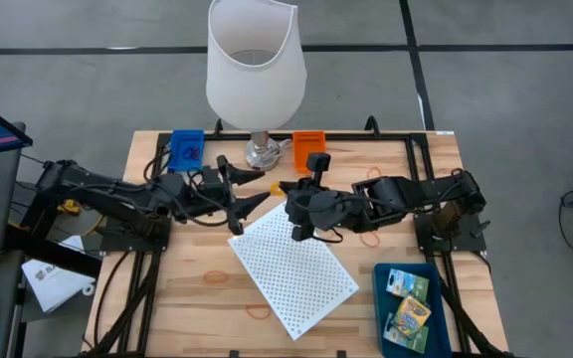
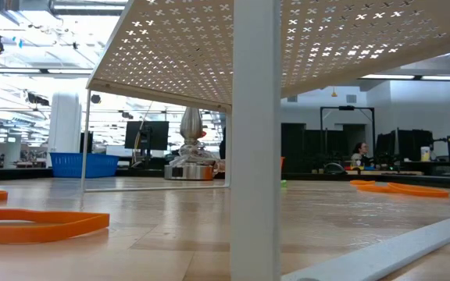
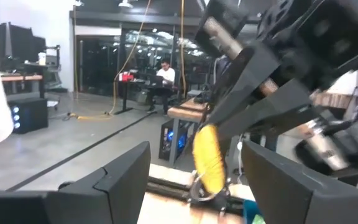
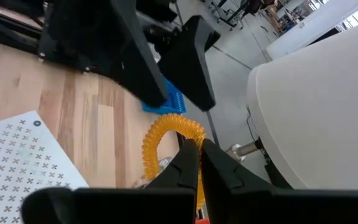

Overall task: Pick & Place Office Desk Supplies
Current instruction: Put the yellow spring keychain into the blue bin

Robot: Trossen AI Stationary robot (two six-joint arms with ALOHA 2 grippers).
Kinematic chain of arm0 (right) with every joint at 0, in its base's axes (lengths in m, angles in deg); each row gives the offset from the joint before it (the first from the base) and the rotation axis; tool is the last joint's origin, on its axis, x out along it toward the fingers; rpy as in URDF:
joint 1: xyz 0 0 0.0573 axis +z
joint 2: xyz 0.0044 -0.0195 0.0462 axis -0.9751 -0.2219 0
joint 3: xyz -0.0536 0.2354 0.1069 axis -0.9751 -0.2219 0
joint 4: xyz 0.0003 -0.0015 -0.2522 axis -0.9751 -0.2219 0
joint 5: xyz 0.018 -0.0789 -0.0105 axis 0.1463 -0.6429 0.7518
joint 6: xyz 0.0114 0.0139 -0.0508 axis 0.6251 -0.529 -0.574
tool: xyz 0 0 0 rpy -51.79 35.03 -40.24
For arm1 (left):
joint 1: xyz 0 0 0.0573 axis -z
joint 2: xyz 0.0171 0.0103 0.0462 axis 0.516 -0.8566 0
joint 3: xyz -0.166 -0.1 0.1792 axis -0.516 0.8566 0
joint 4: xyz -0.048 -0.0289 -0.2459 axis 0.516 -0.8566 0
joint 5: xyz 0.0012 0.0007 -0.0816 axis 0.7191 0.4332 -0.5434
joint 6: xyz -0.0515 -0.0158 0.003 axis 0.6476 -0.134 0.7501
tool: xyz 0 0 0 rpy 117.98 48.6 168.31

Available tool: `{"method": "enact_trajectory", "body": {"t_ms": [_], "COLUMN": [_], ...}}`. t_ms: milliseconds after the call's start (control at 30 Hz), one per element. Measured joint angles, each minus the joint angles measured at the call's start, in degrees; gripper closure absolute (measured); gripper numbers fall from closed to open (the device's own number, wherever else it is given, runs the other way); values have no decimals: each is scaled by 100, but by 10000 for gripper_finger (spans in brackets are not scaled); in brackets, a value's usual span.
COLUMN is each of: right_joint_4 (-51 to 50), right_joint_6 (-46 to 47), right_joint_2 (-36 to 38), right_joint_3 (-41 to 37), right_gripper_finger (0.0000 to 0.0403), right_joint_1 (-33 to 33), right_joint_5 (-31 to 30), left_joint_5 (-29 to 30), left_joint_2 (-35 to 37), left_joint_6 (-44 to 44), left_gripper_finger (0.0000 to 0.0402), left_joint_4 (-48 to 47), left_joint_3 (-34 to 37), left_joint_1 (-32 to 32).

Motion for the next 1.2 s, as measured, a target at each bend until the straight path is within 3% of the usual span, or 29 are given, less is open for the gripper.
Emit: {"method": "enact_trajectory", "body": {"t_ms": [633, 1200], "right_joint_4": [12, 3], "right_joint_6": [-95, -91], "right_joint_2": [0, 0], "right_joint_3": [0, 0], "right_gripper_finger": [403, 403], "right_joint_1": [-48, -111], "right_joint_5": [5, 146], "left_joint_5": [-236, -627], "left_joint_2": [-240, -326], "left_joint_6": [220, 597], "left_gripper_finger": [159, 217], "left_joint_4": [197, 231], "left_joint_3": [5, -2], "left_joint_1": [-186, -430]}}
